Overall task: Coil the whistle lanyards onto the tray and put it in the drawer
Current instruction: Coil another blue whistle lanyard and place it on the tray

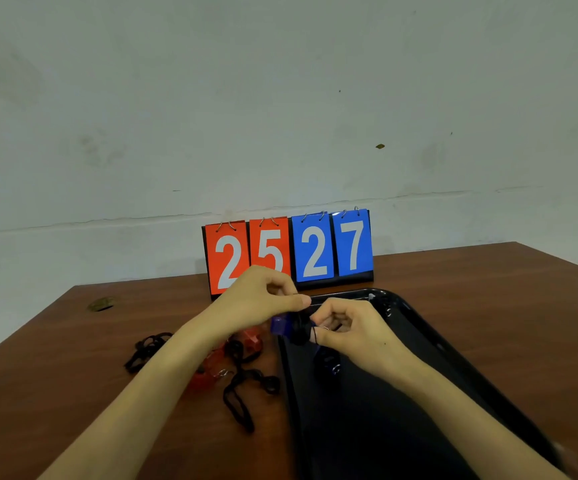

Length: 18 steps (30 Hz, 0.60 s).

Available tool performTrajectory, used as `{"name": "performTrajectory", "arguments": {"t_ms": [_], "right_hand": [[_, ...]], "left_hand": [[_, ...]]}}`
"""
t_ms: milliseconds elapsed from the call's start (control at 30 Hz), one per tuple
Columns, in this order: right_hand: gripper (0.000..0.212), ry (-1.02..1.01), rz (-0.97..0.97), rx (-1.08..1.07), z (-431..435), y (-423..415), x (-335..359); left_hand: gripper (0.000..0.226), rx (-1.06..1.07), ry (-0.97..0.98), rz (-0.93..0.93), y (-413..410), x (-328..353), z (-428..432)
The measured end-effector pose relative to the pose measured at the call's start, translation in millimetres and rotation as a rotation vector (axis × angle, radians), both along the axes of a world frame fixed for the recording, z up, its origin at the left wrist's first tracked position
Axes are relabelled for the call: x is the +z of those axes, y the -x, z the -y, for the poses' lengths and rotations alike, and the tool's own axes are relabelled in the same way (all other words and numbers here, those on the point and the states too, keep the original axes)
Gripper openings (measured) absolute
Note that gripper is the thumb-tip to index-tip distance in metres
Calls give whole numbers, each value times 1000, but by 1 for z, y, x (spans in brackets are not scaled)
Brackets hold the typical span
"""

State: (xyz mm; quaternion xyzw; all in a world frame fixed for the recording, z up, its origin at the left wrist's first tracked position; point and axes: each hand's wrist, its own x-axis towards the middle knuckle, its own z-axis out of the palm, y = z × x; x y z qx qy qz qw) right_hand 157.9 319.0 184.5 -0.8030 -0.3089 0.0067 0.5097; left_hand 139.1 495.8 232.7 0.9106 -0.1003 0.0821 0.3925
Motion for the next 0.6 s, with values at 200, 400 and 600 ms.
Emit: {"name": "performTrajectory", "arguments": {"t_ms": [200, 400, 600], "right_hand": [[12, -242, -270, 82, 4, -1, 6], [9, -447, -556, 191, 5, -2, 5], [14, -468, -624, 185, 6, -5, 4]], "left_hand": [[15, -66, 670, -466, 7, 7, -5], [10, -20, 915, -548, 6, 6, -1], [12, -29, 921, -580, 2, 7, -5]]}}
